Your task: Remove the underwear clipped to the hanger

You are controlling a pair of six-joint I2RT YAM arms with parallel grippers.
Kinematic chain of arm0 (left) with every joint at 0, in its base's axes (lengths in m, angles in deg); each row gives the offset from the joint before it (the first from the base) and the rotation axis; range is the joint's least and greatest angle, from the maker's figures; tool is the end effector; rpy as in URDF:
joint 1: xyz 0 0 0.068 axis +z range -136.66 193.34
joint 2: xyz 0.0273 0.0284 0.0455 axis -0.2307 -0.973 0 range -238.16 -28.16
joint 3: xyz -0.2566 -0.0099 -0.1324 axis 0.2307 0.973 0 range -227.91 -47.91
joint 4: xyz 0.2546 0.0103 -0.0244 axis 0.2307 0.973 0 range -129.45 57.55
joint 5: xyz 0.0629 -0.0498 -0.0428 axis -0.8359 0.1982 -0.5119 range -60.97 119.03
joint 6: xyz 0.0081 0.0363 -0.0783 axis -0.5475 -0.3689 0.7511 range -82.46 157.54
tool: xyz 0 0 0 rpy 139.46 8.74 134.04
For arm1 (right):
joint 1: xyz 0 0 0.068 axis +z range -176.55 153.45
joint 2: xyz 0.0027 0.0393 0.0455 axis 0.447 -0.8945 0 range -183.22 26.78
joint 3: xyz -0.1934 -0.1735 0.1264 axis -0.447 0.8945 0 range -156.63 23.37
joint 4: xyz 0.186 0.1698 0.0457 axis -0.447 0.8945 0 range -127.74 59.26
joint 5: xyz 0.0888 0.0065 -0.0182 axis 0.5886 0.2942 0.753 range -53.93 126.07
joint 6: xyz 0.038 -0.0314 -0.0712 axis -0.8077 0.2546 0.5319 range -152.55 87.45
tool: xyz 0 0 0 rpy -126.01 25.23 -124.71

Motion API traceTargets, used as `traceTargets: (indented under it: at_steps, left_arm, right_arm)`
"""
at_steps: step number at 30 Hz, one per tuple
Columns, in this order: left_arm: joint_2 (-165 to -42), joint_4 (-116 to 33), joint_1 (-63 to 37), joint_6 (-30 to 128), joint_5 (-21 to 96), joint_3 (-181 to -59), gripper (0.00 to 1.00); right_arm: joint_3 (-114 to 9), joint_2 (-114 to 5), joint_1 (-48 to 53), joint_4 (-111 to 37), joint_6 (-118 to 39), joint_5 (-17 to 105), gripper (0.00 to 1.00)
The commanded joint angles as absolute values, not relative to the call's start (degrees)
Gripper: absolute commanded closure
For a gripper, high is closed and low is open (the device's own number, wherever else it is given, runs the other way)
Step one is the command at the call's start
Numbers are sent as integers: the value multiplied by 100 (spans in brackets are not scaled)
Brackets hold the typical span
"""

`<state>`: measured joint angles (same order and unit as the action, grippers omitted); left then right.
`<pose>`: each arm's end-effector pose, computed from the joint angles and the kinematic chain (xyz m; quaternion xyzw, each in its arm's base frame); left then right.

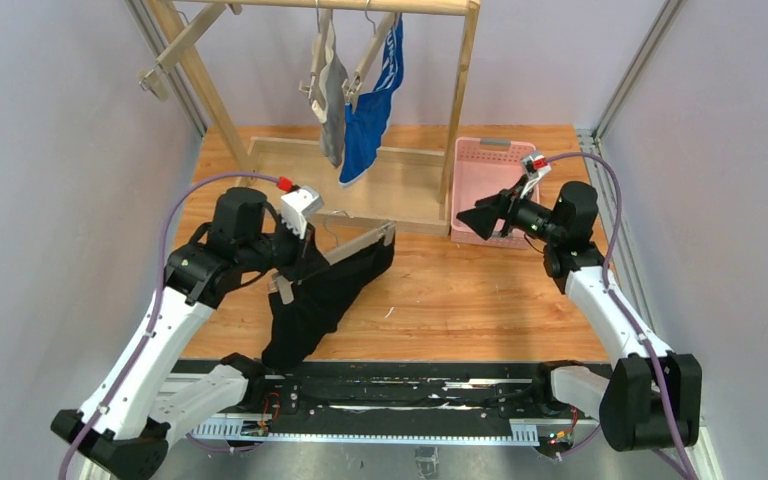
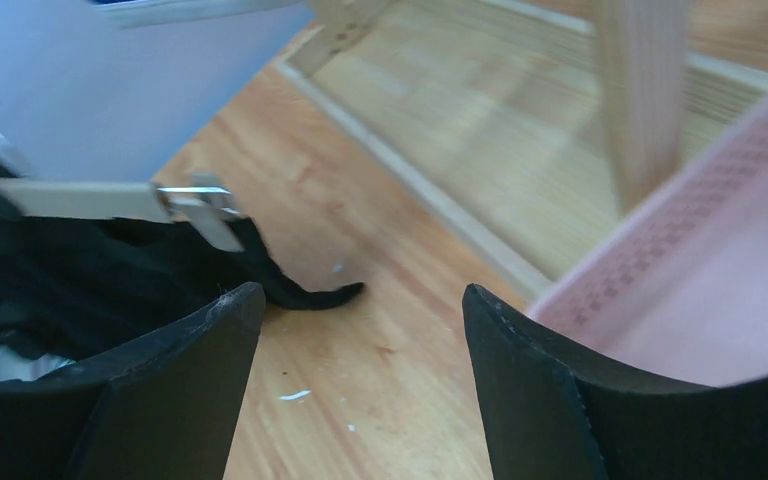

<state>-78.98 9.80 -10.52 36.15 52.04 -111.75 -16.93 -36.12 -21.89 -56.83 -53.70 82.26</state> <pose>0.1514 -0.0998 0.3579 0.2790 0.8332 -0.2608 0.3999 0.2573 0.0765 0.3190 -0.1699 0.7017 0.4192 0.5505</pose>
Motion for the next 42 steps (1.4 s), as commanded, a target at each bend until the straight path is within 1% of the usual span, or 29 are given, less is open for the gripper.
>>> traceTargets:
  at_steps: [1, 3, 6, 10, 15, 24, 28, 39, 42]
  left_arm:
    - [-8187, 660, -1320, 3159, 5755, -11325, 100]
    - [-8281, 382, -1321, 3036, 5862, -11354, 100]
    - [-8402, -166, -1321, 3030, 6284, -11301, 100]
    - [-8624, -642, -1323, 3061, 7095, -11364, 100]
    - [-8843, -685, -1325, 2929, 7800, -11712, 100]
    - [-8740, -441, -1325, 2775, 7782, -11757, 100]
    - [-8594, -455, -1320, 2746, 7686, -11674, 100]
    - [-8486, -311, -1327, 2708, 7658, -11677, 100]
    - [-8500, -315, -1320, 2717, 7642, -11634, 100]
  right_arm:
    - [-2041, -3788, -1907, -6624, -5741, 10040, 26]
    - [-2052, -3798, -1761, -6944, -5882, 10369, 25]
    - [-2318, -3901, -1455, -6897, -5721, 10765, 25]
    - [-2816, -4072, -1067, -6185, -5131, 11099, 25]
    - [-3257, -4109, -787, -5100, -4236, 11096, 26]
    - [-3415, -4046, -789, -4733, -3756, 10865, 26]
    - [-3459, -4169, -783, -4630, -3739, 10913, 30]
    - [-3561, -4105, -785, -4441, -3468, 10665, 31]
    - [-3585, -4174, -787, -4427, -3519, 10696, 36]
